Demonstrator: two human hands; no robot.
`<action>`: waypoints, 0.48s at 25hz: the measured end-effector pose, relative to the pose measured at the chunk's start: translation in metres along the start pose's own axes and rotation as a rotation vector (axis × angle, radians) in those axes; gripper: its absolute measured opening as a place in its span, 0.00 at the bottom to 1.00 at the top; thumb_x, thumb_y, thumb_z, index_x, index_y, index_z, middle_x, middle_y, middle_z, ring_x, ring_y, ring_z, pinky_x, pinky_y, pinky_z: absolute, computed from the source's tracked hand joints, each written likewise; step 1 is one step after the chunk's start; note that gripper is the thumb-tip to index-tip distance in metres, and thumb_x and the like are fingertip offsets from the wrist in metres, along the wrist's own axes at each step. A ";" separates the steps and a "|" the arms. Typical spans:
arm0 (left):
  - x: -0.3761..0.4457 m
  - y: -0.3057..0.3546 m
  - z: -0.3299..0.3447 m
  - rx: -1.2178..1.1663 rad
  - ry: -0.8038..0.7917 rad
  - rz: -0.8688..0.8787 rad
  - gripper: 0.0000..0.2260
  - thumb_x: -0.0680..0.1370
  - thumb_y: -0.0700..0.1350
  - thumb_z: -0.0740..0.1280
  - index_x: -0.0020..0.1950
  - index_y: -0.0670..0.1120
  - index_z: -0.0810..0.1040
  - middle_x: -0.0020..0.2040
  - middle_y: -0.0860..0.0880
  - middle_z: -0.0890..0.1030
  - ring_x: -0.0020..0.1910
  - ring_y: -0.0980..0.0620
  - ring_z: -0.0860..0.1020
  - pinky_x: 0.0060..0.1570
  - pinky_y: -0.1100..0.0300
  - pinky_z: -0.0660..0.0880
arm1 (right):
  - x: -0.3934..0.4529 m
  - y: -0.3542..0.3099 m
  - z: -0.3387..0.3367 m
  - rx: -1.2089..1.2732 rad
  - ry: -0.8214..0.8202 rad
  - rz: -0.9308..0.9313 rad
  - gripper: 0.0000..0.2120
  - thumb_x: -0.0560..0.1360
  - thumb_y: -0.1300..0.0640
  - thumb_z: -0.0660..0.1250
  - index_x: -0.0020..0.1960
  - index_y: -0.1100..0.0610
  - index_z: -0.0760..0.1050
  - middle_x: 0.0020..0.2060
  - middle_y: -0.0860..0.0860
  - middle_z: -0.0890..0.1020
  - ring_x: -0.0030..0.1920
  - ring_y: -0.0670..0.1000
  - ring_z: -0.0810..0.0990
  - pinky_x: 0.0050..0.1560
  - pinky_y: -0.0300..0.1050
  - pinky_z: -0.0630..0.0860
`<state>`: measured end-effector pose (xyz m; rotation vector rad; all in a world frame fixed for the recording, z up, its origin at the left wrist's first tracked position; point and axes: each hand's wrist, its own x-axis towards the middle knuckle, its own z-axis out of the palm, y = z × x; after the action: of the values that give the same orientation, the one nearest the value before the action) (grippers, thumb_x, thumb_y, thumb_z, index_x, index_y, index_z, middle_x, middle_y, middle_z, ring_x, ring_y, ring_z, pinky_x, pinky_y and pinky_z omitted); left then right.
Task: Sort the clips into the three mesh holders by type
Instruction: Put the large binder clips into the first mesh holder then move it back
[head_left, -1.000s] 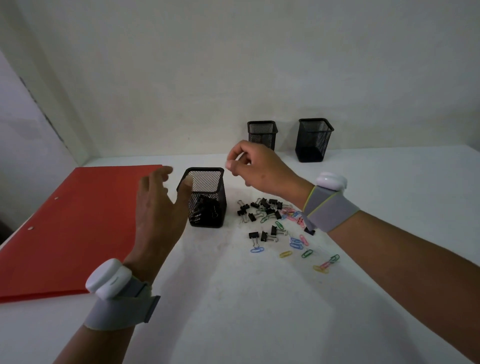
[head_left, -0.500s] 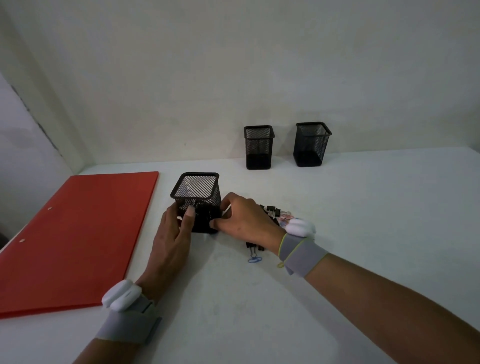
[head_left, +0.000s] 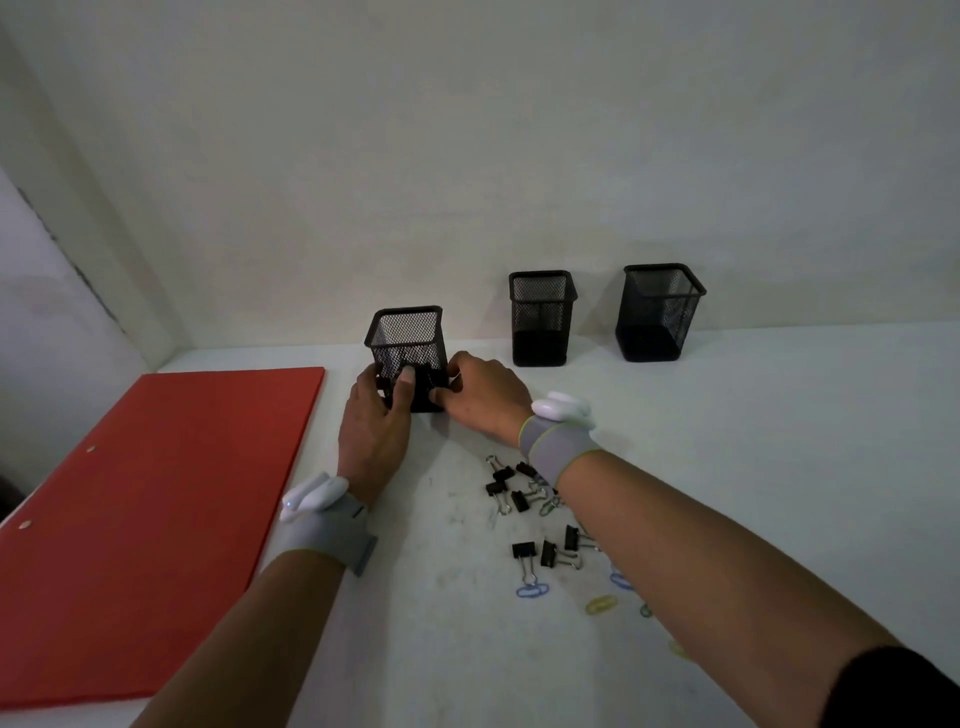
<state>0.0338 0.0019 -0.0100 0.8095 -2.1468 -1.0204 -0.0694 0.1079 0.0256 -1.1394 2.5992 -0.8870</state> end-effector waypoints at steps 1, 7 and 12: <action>0.008 0.000 0.003 0.009 0.006 0.002 0.28 0.78 0.64 0.55 0.70 0.47 0.66 0.64 0.46 0.75 0.60 0.46 0.75 0.60 0.49 0.70 | 0.009 0.001 0.001 0.003 0.009 0.009 0.19 0.74 0.46 0.66 0.61 0.55 0.73 0.53 0.54 0.82 0.52 0.59 0.80 0.49 0.49 0.77; 0.048 -0.005 0.021 0.101 0.015 -0.026 0.26 0.78 0.62 0.56 0.71 0.47 0.65 0.63 0.41 0.77 0.62 0.40 0.73 0.58 0.47 0.70 | 0.043 0.004 0.020 -0.138 0.104 0.046 0.15 0.76 0.49 0.61 0.61 0.53 0.73 0.54 0.56 0.82 0.53 0.61 0.80 0.44 0.46 0.70; 0.053 -0.005 0.026 0.235 -0.003 -0.070 0.25 0.78 0.58 0.59 0.72 0.49 0.63 0.62 0.41 0.76 0.65 0.40 0.68 0.56 0.49 0.68 | 0.046 0.005 0.025 -0.254 0.136 -0.002 0.16 0.78 0.48 0.58 0.60 0.55 0.73 0.54 0.57 0.82 0.54 0.61 0.80 0.44 0.45 0.65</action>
<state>-0.0165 -0.0281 -0.0127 0.9987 -2.2835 -0.8130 -0.0953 0.0662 0.0068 -1.1789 2.8877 -0.6705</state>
